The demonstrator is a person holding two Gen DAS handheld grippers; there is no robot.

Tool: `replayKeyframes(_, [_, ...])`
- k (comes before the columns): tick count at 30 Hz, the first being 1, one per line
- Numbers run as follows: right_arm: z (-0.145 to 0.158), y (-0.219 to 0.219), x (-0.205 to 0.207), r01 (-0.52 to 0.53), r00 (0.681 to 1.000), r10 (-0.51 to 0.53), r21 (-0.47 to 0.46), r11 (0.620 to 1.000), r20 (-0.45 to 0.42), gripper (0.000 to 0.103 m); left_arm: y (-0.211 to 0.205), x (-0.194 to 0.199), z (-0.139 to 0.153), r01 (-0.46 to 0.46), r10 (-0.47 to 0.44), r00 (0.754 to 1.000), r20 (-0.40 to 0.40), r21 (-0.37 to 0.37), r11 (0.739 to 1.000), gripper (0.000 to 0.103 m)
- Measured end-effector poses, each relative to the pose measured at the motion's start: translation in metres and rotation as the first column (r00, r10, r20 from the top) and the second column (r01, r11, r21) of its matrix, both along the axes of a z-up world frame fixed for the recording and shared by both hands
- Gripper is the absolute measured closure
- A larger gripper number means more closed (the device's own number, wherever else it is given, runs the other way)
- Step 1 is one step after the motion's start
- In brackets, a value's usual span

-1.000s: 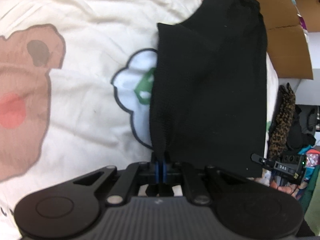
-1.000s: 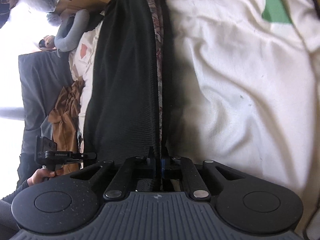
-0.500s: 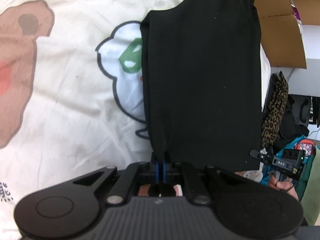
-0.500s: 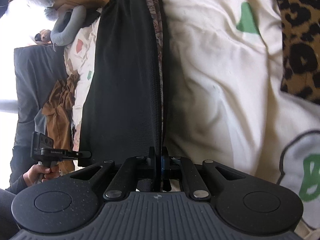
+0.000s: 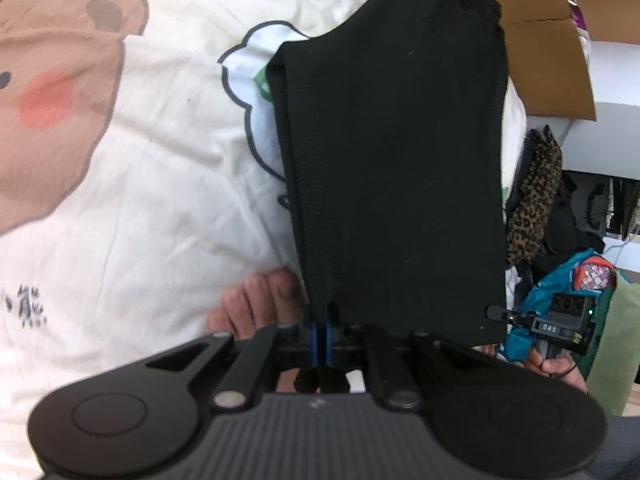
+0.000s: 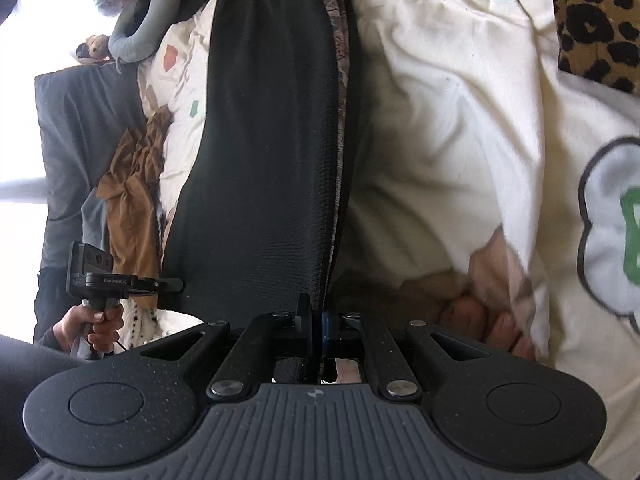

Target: Fold clothes

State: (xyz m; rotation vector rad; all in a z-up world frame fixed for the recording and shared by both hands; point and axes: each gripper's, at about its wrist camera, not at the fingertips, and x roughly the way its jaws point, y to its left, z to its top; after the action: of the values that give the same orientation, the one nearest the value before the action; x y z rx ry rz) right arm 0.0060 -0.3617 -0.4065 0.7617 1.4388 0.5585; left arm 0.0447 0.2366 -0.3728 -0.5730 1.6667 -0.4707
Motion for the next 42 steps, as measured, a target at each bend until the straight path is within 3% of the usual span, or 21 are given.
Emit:
replayKeyframes(2, [0.005,0.0,-0.005,-0.013,1.0,0.013,0.026,1.0,0.001,0.101,0.003,0.001,0.006,-0.002,0.002,1.0,0.007,-0.003,1.0,0.099])
replayKeyframes(9, [-0.004,-0.002,0.003,0.014,1.0,-0.014,0.039,0.999,0.007,0.101,-0.032,0.054,-0.019,-0.042,0.043,0.997,0.06,-0.019,0.999,0.099])
replayKeyframes(21, [0.007,-0.002,0.054,0.055,0.991,-0.06,0.042,0.998,0.122,0.101,-0.049,0.102,0.0,-0.051,0.056,0.976,0.209,-0.031,0.998,0.099])
replayKeyframes(28, [0.015,0.005,0.095,0.069,0.977,-0.07,0.009,0.998,0.202,0.101,-0.057,0.132,0.016,-0.063,0.067,0.947,0.313,-0.023,0.998,0.099])
replayKeyframes(42, [0.037,0.007,0.154,0.098,0.947,-0.079,-0.045,0.994,0.311,0.101,-0.077,0.181,0.044,-0.053,0.05,0.899,0.435,-0.006,0.999,0.099])
